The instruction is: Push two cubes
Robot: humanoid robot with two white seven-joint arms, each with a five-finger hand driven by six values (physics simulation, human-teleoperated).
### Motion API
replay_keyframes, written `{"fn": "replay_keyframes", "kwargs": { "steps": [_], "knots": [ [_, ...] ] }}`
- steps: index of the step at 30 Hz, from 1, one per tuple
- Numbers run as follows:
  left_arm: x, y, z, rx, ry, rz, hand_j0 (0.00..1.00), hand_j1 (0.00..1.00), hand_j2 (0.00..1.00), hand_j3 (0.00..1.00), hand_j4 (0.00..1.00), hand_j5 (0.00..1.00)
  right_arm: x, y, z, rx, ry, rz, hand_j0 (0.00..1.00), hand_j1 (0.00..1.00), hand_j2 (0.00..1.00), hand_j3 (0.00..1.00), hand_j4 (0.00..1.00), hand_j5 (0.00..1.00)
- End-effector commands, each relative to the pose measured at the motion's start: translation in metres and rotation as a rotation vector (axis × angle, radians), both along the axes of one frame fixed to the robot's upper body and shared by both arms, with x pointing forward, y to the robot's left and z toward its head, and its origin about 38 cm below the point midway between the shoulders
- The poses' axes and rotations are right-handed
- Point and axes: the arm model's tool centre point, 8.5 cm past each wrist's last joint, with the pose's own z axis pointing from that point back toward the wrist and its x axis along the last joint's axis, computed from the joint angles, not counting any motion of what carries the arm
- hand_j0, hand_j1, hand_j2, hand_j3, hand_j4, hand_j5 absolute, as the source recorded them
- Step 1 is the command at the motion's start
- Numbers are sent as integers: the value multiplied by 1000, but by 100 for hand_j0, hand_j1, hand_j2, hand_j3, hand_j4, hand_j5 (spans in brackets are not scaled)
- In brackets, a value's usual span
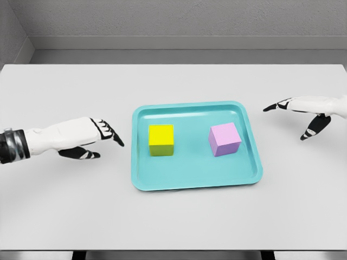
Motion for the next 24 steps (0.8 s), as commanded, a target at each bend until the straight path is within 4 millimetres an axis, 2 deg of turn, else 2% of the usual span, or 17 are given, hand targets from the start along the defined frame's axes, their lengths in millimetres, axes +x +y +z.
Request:
{"fn": "replay_keyframes", "kwargs": {
  "steps": [1, 3, 6, 7, 10, 11, 12, 16, 19, 20, 24],
  "knots": [
    [5, -13, 8, -87, -31, 7, 65, 65, 65, 65, 65, 65, 1, 0, 2, 7, -7, -6, 100, 100, 100, 100, 100, 100],
    [2, -5, 15, -117, -58, 40, 64, 64, 64, 64, 64, 64, 1, -1, 3, 6, -9, -7, 100, 100, 100, 100, 100, 100],
    [1, -16, 9, -143, -53, 32, 65, 65, 65, 65, 65, 65, 1, 0, 3, 8, -10, -5, 100, 100, 100, 100, 100, 100],
    [2, -12, 12, -147, -63, 44, 65, 65, 65, 65, 65, 65, 3, -5, 6, 11, -17, -20, 100, 100, 100, 100, 100, 100],
    [5, -19, 4, -100, -82, 53, 65, 65, 65, 65, 65, 65, 2, -2, 3, -4, -2, -6, 100, 100, 100, 100, 100, 100],
    [5, -18, 3, -85, -83, 54, 66, 66, 66, 66, 66, 66, 2, 1, 4, -7, -4, 5, 100, 100, 100, 100, 100, 100],
    [7, -16, 5, -57, -98, 60, 71, 71, 71, 71, 71, 71, 3, 2, 7, -6, -10, 6, 100, 100, 100, 100, 100, 100],
    [13, -10, 3, -15, -103, 78, 73, 73, 73, 73, 73, 73, 4, 6, 9, 6, -24, 11, 100, 100, 100, 100, 100, 100],
    [18, -13, 2, 20, -120, 81, 72, 72, 72, 72, 72, 72, -4, 36, 16, 30, -43, 112, 71, 71, 71, 71, 71, 71],
    [18, -14, 2, 29, -127, 80, 72, 72, 72, 72, 72, 72, -5, 41, 16, 35, -44, 125, 65, 65, 65, 65, 65, 65],
    [21, -22, 7, 31, -141, 56, 73, 73, 73, 73, 73, 73, -13, 62, 17, 54, -48, 194, 55, 55, 55, 55, 55, 55]
  ]
}}
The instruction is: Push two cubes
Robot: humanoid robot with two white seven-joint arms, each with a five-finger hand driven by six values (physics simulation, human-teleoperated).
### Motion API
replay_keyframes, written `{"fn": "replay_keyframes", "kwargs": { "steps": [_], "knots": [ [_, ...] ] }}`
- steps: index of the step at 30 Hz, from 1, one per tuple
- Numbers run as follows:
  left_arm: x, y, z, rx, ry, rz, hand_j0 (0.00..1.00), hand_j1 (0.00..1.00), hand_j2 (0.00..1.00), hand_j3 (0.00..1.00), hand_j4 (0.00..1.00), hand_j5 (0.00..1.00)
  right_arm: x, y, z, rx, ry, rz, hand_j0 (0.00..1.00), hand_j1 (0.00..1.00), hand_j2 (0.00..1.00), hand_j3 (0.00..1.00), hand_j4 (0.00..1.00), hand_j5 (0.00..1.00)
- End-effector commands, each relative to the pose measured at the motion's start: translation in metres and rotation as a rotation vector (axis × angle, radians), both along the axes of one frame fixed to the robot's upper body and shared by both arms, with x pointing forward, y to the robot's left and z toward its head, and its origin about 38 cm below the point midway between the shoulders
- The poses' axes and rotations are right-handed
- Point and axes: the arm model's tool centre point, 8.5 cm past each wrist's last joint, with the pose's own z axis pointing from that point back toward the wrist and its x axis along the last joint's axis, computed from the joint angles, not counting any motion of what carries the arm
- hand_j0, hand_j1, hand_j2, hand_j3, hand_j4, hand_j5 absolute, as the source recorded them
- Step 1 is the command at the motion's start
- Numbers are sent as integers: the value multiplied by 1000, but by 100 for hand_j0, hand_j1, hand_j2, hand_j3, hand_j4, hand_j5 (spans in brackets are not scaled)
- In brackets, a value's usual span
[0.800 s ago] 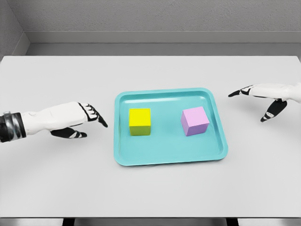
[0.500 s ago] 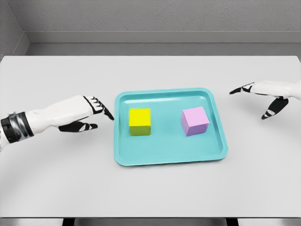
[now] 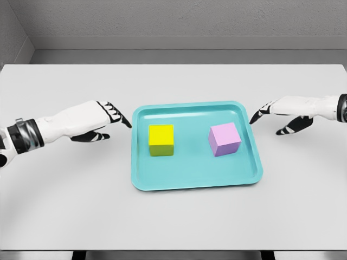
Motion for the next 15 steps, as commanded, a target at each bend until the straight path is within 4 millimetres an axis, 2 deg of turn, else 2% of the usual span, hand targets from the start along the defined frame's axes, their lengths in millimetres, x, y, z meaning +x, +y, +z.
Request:
{"fn": "replay_keyframes", "kwargs": {
  "steps": [1, 10, 12, 15],
  "knots": [
    [-2, -10, -6, -5, 12, -18, 73, 73, 73, 73, 73, 73, -4, 12, 5, 17, -9, 37, 54, 54, 54, 54, 54, 54],
    [3, -14, -7, 71, -26, -9, 73, 73, 73, 73, 73, 73, -16, 17, 1, 31, -4, 62, 53, 53, 53, 53, 53, 53],
    [2, -26, -14, 72, -19, -28, 73, 73, 73, 73, 73, 73, -17, 18, -2, 33, 1, 64, 53, 53, 53, 53, 53, 53],
    [1, -31, -14, 64, -21, -33, 73, 73, 73, 73, 73, 73, -19, 21, -2, 35, 1, 74, 50, 50, 50, 50, 50, 50]
  ]
}}
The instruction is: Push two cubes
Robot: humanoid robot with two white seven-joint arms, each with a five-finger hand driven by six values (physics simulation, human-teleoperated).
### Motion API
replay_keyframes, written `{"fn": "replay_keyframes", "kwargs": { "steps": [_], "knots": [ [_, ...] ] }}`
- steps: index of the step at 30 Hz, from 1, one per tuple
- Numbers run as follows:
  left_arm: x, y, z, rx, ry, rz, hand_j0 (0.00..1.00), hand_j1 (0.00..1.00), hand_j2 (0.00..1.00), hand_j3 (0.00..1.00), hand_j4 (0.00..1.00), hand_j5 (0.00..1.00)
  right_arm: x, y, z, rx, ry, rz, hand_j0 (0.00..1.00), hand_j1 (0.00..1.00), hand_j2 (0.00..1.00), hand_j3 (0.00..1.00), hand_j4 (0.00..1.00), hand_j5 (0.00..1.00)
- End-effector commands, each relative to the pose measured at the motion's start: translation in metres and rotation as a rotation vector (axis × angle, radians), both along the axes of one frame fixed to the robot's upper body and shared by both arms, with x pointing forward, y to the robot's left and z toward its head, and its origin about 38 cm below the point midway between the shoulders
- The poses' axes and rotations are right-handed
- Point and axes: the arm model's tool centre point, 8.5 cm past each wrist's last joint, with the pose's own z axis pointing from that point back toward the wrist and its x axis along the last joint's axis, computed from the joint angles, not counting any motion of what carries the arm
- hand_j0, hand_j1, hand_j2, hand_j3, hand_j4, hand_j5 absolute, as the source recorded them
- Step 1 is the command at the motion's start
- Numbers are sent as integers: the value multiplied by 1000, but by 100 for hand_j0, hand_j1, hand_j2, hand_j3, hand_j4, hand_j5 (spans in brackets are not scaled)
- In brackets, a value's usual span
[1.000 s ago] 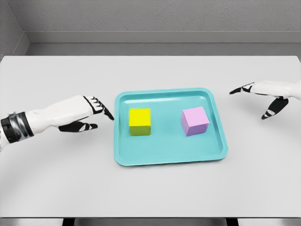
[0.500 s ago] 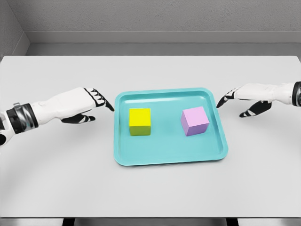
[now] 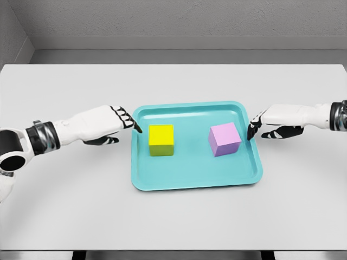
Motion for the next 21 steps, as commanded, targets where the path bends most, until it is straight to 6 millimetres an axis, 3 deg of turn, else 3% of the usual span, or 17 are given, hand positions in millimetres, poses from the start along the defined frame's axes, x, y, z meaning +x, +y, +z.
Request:
{"fn": "replay_keyframes", "kwargs": {
  "steps": [1, 7, 21],
  "knots": [
    [0, -5, -3, 3, 0, -2, 73, 73, 73, 73, 73, 73, -1, 2, 2, 9, -2, 4, 50, 50, 50, 50, 50, 50],
    [-2, -9, -13, 27, 16, -9, 73, 73, 73, 73, 73, 73, -2, 8, 2, 19, -1, 18, 50, 50, 50, 50, 50, 50],
    [-2, -14, -14, 16, 15, -11, 72, 72, 72, 72, 72, 72, -11, 24, 4, 23, 11, 18, 50, 50, 50, 50, 50, 50]
  ]
}}
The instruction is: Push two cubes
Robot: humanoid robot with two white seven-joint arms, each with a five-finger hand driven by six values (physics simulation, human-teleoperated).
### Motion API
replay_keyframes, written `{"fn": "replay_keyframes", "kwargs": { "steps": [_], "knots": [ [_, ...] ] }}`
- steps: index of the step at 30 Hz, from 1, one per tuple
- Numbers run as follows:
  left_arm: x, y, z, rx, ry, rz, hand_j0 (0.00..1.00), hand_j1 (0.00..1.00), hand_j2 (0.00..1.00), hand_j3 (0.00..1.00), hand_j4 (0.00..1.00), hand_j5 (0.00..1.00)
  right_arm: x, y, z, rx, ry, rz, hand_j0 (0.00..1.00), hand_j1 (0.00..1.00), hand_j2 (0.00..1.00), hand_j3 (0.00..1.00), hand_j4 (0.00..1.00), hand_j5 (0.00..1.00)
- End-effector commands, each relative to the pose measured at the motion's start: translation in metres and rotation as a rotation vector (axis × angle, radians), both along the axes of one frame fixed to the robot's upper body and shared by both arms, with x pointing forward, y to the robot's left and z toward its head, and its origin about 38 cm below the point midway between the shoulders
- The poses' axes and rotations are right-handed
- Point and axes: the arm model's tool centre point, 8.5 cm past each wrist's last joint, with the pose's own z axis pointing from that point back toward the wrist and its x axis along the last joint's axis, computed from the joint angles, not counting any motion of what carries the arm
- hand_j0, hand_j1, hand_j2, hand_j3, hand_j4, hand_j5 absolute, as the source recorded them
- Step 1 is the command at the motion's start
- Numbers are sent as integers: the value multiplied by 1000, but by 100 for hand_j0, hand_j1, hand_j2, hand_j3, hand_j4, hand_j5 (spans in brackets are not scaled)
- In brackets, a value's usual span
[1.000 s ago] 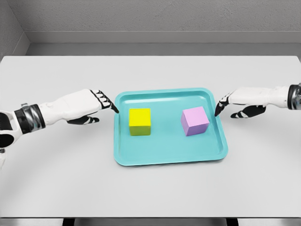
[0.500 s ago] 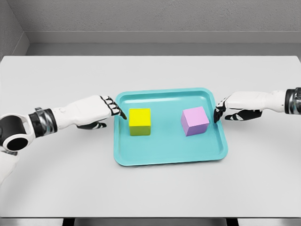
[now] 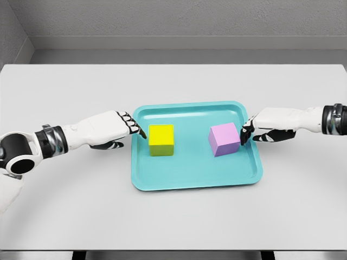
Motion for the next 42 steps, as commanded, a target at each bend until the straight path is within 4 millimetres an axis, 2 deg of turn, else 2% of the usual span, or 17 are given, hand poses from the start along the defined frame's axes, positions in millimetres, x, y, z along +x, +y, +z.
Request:
{"fn": "replay_keyframes", "kwargs": {
  "steps": [1, 7, 15, 27, 31, 32, 37, 42],
  "knots": [
    [0, -4, -1, -12, 3, -2, 72, 72, 72, 72, 72, 72, 0, 2, 1, 5, 2, -3, 50, 50, 50, 50, 50, 50],
    [5, 3, -4, -10, 13, 22, 69, 69, 69, 69, 69, 69, -1, 5, 2, 12, -2, 2, 50, 50, 50, 50, 50, 50],
    [15, -2, -5, -26, 21, 32, 69, 69, 69, 69, 69, 69, -3, 10, 2, 32, -10, 10, 50, 50, 50, 50, 50, 50],
    [13, -7, -7, -10, 14, 23, 69, 69, 69, 69, 69, 69, -10, 20, 7, 44, -21, 50, 48, 48, 48, 48, 48, 48],
    [12, -11, -8, -8, 17, 11, 69, 69, 69, 69, 69, 69, -10, 17, 9, 42, -24, 46, 48, 48, 48, 48, 48, 48],
    [12, -12, -8, -11, 17, 10, 69, 69, 69, 69, 69, 69, -11, 10, 10, 32, -26, 38, 48, 48, 48, 48, 48, 48],
    [12, -13, -7, -13, 15, 7, 69, 69, 69, 69, 69, 69, -10, 1, 26, 45, -70, 50, 48, 48, 48, 48, 48, 48],
    [12, -14, -8, -15, 16, 7, 69, 69, 69, 69, 69, 69, -10, -3, 19, 38, -52, 26, 47, 47, 47, 47, 47, 47]
  ]
}}
